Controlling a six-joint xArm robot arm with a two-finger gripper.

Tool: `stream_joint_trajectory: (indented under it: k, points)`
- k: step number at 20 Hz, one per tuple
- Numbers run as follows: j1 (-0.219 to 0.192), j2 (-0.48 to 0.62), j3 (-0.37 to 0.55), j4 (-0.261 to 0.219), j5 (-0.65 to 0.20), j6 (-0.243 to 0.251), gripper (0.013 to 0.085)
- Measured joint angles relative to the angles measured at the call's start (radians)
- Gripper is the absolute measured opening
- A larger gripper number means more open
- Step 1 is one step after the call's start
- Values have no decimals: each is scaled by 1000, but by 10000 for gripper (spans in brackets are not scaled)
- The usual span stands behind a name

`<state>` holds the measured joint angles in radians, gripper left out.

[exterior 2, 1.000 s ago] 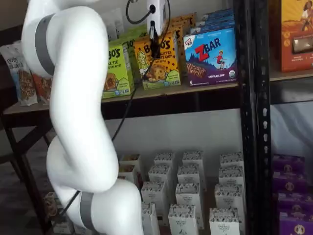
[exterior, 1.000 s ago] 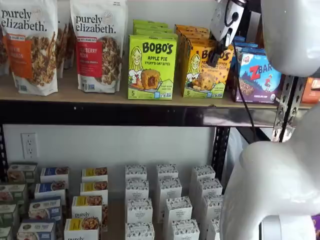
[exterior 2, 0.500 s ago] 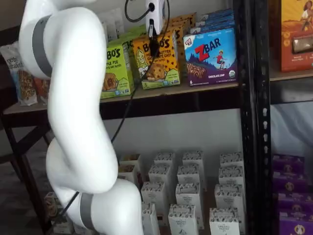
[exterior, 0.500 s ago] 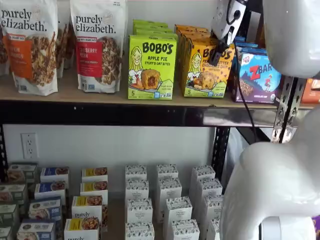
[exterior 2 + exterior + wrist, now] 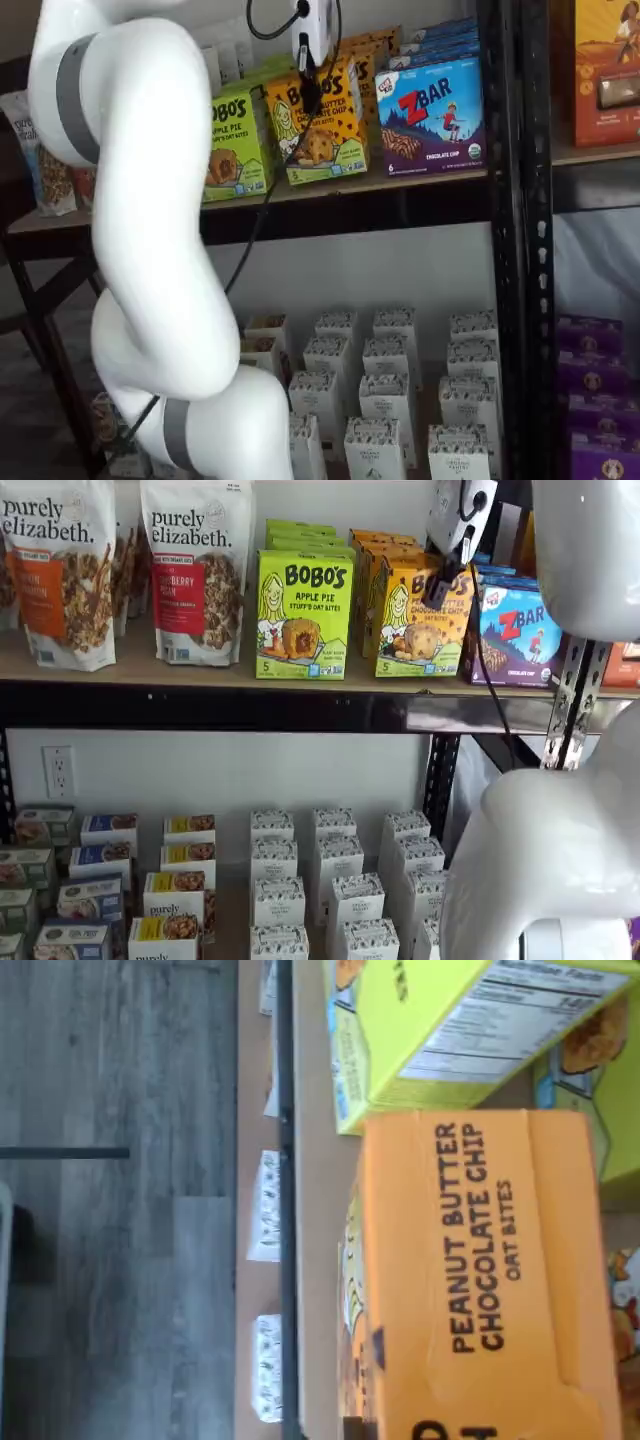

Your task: Pick up the orange box on the top shelf, the fifth box from the left

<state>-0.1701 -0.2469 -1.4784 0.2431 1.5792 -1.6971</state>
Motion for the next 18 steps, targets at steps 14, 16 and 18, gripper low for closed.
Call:
stream_joint_trajectory:
  k: [14,16,18]
  points:
    - [-9,-76,33,-21,154,-1,410]
    - [-7,-93,52,-25,153,0,410]
    - [-6,-109,69,-28,153,0,410]
